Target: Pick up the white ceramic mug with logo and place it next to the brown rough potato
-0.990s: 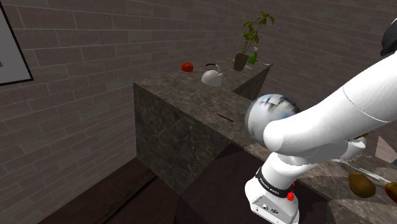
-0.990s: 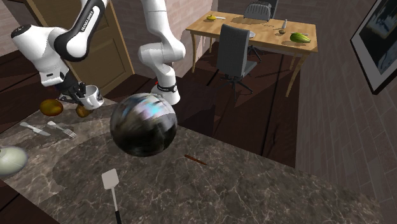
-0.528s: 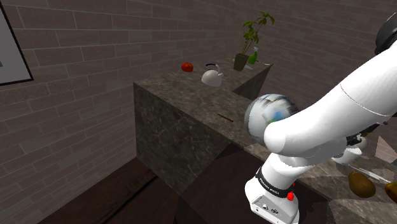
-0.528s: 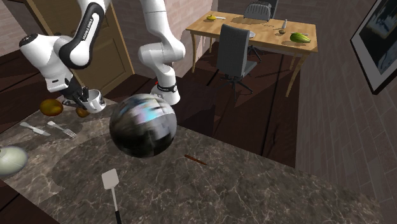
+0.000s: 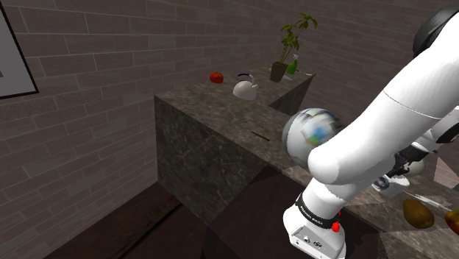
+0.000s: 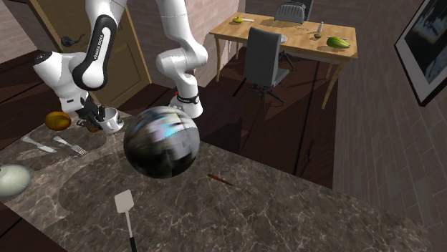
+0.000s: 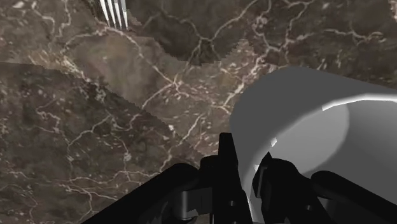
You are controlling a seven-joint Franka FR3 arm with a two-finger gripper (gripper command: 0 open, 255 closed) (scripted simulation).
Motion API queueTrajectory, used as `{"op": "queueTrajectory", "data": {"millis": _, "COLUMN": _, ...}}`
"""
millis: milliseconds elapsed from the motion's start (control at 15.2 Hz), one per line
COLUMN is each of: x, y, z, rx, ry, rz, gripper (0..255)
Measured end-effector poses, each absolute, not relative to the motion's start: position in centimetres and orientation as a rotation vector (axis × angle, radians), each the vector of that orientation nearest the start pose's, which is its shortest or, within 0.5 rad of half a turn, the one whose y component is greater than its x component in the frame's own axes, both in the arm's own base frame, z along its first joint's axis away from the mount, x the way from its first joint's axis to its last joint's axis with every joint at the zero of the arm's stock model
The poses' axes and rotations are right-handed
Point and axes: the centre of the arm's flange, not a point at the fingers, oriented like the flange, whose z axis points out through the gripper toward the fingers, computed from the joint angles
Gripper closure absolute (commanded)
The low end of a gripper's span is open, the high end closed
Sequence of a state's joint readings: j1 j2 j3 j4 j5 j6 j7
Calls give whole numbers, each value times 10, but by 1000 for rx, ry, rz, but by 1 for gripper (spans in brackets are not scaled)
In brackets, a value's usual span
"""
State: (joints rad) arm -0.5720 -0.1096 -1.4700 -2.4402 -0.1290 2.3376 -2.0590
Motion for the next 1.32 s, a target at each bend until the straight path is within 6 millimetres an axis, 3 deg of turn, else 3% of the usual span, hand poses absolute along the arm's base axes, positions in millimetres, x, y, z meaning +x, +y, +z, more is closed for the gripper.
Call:
{"op": "queueTrajectory", "data": {"millis": 792, "x": -214, "y": -419, "z": 238, "rx": -3074, "ry": -176, "rz": -84, "gripper": 255}}
{"op": "queueTrajectory", "data": {"millis": 1188, "x": -214, "y": -420, "z": 234, "rx": -3073, "ry": -176, "rz": -84, "gripper": 255}}
{"op": "queueTrajectory", "data": {"millis": 1254, "x": -214, "y": -420, "z": 234, "rx": -3073, "ry": -176, "rz": -84, "gripper": 0}}
{"op": "queueTrajectory", "data": {"millis": 1320, "x": -214, "y": -420, "z": 234, "rx": -3073, "ry": -176, "rz": -84, "gripper": 0}}
